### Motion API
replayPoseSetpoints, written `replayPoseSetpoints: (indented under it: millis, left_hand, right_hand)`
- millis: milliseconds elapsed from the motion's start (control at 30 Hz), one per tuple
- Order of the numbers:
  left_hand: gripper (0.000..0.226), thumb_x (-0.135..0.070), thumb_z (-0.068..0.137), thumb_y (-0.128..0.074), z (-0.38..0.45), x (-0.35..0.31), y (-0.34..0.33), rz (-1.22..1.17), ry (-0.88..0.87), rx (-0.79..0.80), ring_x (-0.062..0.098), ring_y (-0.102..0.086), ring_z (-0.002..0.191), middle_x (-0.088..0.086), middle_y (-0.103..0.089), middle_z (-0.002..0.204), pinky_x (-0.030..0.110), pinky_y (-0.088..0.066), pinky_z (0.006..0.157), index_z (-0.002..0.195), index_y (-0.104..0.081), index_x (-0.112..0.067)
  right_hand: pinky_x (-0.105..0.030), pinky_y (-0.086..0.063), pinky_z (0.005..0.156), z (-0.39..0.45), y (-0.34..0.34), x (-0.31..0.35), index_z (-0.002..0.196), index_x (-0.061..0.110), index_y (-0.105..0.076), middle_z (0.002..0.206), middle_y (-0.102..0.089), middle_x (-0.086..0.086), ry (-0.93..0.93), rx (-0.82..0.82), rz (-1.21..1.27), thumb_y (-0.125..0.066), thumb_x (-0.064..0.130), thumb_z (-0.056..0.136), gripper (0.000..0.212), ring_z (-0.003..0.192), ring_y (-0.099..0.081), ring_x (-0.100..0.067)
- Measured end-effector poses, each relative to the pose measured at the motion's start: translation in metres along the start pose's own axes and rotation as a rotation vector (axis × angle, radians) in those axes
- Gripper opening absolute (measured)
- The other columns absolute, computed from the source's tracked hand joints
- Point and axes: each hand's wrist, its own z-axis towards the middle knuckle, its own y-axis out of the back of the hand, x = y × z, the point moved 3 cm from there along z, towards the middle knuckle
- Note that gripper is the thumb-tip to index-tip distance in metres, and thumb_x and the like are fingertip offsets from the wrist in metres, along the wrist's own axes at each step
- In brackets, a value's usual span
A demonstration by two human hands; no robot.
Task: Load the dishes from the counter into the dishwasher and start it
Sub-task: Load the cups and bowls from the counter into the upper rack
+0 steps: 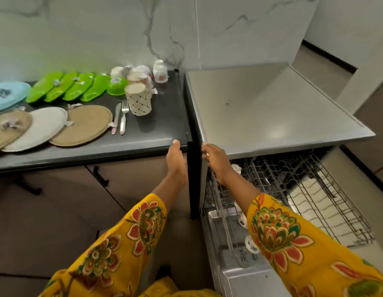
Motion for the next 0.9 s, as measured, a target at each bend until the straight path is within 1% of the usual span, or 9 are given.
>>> replayPoseSetpoints:
  millis: [33,67,100,167,233,400,567,733,900]
  left_hand:
    - [0.033,-0.030,0.103,-0.033,0.005,-0.007,0.002,0.001,-0.013,0.000,0.006,-0.056,0.108,-0.002,-0.056,0.122,0.015,-0.039,0.085,0.128,-0.049,-0.015]
    - [0.041,-0.032,0.102,-0.033,0.009,-0.014,0.005,0.004,-0.023,0.001,0.012,-0.045,0.125,0.002,-0.048,0.137,0.021,-0.034,0.094,0.137,-0.042,-0.014]
    - [0.044,-0.034,0.102,-0.034,0.017,-0.021,0.008,0.008,-0.032,0.000,0.015,-0.038,0.131,0.003,-0.042,0.143,0.025,-0.030,0.098,0.141,-0.039,-0.013]
    - [0.046,-0.036,0.101,-0.034,0.032,-0.035,0.014,0.022,-0.052,-0.008,0.014,-0.036,0.133,0.002,-0.039,0.147,0.028,-0.030,0.100,0.142,-0.039,-0.015]
    - [0.046,-0.037,0.101,-0.033,0.047,-0.047,0.020,0.021,-0.057,0.006,0.013,-0.035,0.133,0.000,-0.038,0.148,0.029,-0.030,0.103,0.143,-0.038,-0.016]
    - [0.044,-0.037,0.101,-0.035,0.085,-0.076,0.030,0.015,-0.068,0.036,0.014,-0.033,0.137,-0.001,-0.039,0.147,0.032,-0.028,0.111,0.141,-0.040,-0.019]
    - [0.045,-0.038,0.100,-0.036,0.110,-0.099,0.037,0.020,-0.083,0.051,0.015,-0.035,0.134,0.002,-0.041,0.145,0.036,-0.027,0.114,0.139,-0.043,-0.017]
    - [0.047,-0.038,0.100,-0.036,0.133,-0.110,0.043,0.039,-0.061,0.070,0.016,-0.036,0.134,0.004,-0.040,0.146,0.033,-0.027,0.112,0.141,-0.041,-0.016]
    - [0.046,-0.036,0.100,-0.037,0.149,-0.113,0.043,0.008,-0.045,0.087,0.016,-0.035,0.135,0.003,-0.039,0.147,0.029,-0.026,0.107,0.142,-0.039,-0.016]
  right_hand:
    - [-0.032,-0.042,0.089,0.004,-0.006,0.007,0.118,0.017,-0.060,0.103,-0.058,0.002,0.014,-0.006,-0.007,-0.042,0.034,0.098,0.032,0.100,-0.055,-0.016]
    - [-0.035,-0.041,0.094,0.010,-0.011,0.013,0.123,0.015,-0.058,0.109,-0.058,0.001,0.022,-0.017,-0.012,-0.042,0.035,0.098,0.036,0.104,-0.055,-0.017]
    - [-0.035,-0.041,0.094,0.016,-0.018,0.020,0.124,0.016,-0.057,0.112,-0.057,0.000,0.034,-0.024,-0.005,-0.041,0.036,0.098,0.037,0.104,-0.055,-0.017]
    - [-0.033,-0.042,0.086,0.030,-0.033,0.031,0.113,0.019,-0.060,0.108,-0.058,-0.006,0.047,-0.028,0.023,-0.041,0.038,0.098,0.031,0.097,-0.055,-0.019]
    - [-0.035,-0.042,0.084,0.043,-0.048,0.040,0.110,0.014,-0.061,0.105,-0.057,-0.016,0.039,-0.022,0.034,-0.041,0.038,0.098,0.034,0.094,-0.055,-0.024]
    - [-0.031,-0.037,0.097,0.070,-0.076,0.059,0.136,0.014,-0.047,0.133,-0.052,-0.001,0.042,-0.027,0.063,-0.039,0.041,0.099,0.046,0.113,-0.051,-0.015]
    - [-0.029,-0.037,0.093,0.094,-0.097,0.069,0.134,0.015,-0.049,0.134,-0.051,-0.004,0.014,-0.067,0.085,-0.036,0.045,0.098,0.048,0.114,-0.051,-0.017]
    - [-0.031,-0.034,0.095,0.114,-0.112,0.073,0.135,0.016,-0.046,0.138,-0.048,-0.006,-0.006,-0.106,0.130,-0.031,0.051,0.098,0.054,0.124,-0.046,-0.023]
    - [-0.038,-0.029,0.108,0.131,-0.119,0.075,0.146,0.017,-0.030,0.149,-0.037,-0.006,-0.010,-0.126,0.140,-0.026,0.054,0.098,0.061,0.134,-0.038,-0.024]
